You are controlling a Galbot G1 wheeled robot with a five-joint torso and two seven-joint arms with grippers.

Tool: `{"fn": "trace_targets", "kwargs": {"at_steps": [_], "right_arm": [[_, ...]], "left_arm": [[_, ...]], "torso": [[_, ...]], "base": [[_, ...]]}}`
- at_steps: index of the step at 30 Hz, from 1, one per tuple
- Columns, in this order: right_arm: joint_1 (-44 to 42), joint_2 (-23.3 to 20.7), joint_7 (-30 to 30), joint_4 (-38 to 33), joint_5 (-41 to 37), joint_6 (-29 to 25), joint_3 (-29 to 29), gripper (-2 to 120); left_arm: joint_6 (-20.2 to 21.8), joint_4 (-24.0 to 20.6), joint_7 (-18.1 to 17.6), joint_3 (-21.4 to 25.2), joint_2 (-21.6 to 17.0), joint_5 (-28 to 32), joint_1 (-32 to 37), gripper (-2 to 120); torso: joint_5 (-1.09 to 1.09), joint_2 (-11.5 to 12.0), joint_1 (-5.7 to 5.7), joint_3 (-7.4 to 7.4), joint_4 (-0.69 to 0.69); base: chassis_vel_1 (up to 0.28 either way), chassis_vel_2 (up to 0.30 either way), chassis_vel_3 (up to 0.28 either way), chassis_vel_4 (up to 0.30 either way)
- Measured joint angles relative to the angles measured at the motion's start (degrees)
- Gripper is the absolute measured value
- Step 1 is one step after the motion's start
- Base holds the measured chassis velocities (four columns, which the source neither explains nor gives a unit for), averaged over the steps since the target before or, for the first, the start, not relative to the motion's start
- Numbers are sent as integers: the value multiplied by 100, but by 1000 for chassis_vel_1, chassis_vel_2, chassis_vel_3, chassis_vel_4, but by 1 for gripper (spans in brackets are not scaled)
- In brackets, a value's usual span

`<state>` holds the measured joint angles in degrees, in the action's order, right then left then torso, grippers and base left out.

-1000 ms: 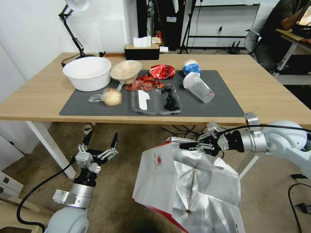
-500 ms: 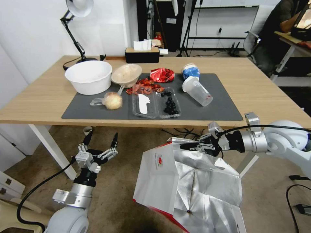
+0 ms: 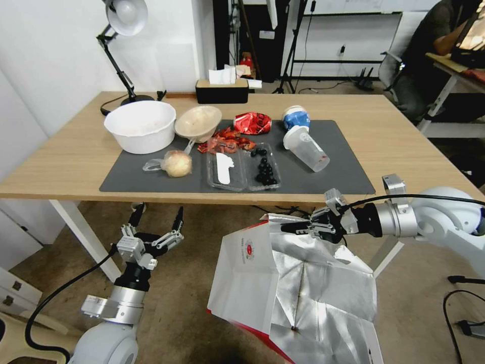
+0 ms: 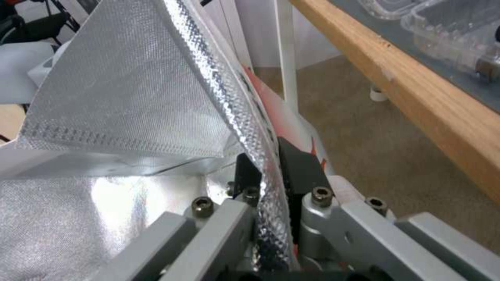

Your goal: Pick up the food delivery bag from the floor and place it on the table.

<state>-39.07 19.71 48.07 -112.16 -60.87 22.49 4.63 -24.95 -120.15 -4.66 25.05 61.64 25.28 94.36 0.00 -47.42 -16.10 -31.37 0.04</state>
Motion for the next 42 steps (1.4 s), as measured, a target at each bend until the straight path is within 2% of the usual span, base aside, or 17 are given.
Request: {"fn": "trace_targets", "kwargs": {"at_steps": [3, 4, 12, 42], "right_arm": [[9, 7, 3, 20, -2, -3, 0, 0], [13, 17, 14, 36, -2, -12, 8, 0], [3, 46, 21, 62, -1, -15, 22, 0], [27, 62, 42, 59, 5, -13, 50, 0]], "left_arm": [[10, 0, 0, -1, -5, 7, -10, 100], [21, 11, -1, -14, -27, 16, -16, 100], [45, 42, -3, -39, -25, 59, -42, 100], [91, 15, -9, -52, -36, 90, -38, 100]], "torso": [[0, -71, -29, -42, 0], [0, -174, -74, -100, 0], [-1, -338, -140, -196, 0], [0, -1173, -498, -675, 0]], "base": [[0, 0, 0, 0], [0, 0, 0, 0], [0, 0, 0, 0], [0, 0, 0, 0]]}}
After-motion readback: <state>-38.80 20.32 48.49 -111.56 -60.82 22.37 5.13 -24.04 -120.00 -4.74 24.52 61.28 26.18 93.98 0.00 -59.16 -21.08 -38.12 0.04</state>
